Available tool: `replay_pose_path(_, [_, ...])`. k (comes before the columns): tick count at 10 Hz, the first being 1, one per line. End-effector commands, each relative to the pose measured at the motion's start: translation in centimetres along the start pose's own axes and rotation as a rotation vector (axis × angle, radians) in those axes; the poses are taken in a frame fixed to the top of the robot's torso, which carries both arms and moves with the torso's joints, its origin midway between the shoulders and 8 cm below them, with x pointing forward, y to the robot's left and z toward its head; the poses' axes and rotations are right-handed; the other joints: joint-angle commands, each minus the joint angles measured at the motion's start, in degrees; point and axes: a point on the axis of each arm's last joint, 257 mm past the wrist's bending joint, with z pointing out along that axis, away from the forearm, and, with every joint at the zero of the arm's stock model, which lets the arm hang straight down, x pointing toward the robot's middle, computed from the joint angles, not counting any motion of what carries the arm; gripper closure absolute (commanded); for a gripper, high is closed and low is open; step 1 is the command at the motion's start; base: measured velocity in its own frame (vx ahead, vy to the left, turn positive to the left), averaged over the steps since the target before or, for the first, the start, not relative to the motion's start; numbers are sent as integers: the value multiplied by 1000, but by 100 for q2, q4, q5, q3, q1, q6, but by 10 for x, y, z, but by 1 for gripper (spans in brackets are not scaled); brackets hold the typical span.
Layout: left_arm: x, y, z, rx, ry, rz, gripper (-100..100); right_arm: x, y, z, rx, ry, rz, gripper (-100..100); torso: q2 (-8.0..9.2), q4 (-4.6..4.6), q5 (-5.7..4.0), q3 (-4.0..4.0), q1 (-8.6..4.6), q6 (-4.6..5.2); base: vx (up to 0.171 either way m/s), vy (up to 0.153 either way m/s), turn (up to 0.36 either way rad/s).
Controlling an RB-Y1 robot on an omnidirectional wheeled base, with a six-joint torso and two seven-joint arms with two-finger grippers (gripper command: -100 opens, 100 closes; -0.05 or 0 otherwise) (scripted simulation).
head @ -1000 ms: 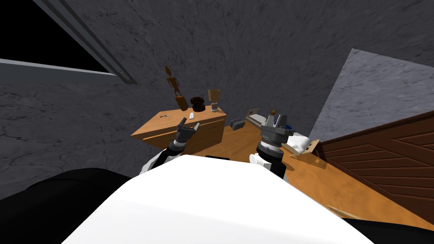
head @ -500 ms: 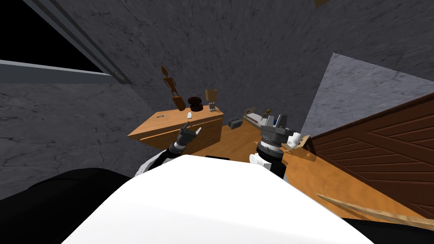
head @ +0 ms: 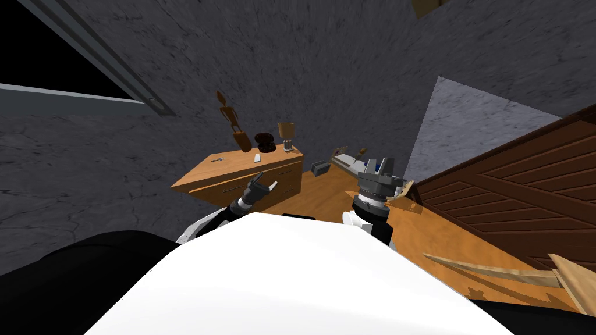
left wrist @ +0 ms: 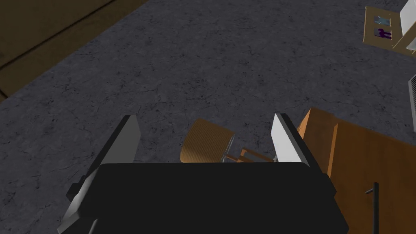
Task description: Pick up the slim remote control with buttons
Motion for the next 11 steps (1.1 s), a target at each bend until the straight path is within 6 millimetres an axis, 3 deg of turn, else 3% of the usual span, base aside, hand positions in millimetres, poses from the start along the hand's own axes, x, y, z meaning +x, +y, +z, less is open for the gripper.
replay_pose_path(1, [-1,18,-16,-57,-10,-88,-100,0,0,0,0,0,0,0,0,0,0,0,0,0,-54,-66,-185])
replay_pose_path(4, [1,22,-20,-108,23,-74,-100,0,0,0,0,0,0,0,-2,0,1,-1,4,-1,-33,-27,-23])
replay_pose_path(5, [0,38,-37,-159,0,-157,-100,0,0,0,0,0,0,0,-10,-2,3,-5,12,0,-51,-37,-193])
replay_pose_path(7, [1,41,-41,-205,28,-144,-100,0,0,0,0,0,0,0,4,1,0,2,0,0,-46,-35,-54])
replay_pose_path(8, [-1,55,-61,-252,-7,-226,-100,0,0,0,0,0,0,0,-3,0,1,-2,4,-1,-57,-59,-160])
replay_pose_path(10, [0,57,-66,-304,22,-211,-100,0,0,0,0,0,0,0,3,1,-1,2,-4,0,-34,-38,-54])
replay_pose_path(11, [-3,70,-88,-352,-20,-287,-100,0,0,0,0,0,0,0,-7,-1,1,-4,4,-1,-42,-46,-214])
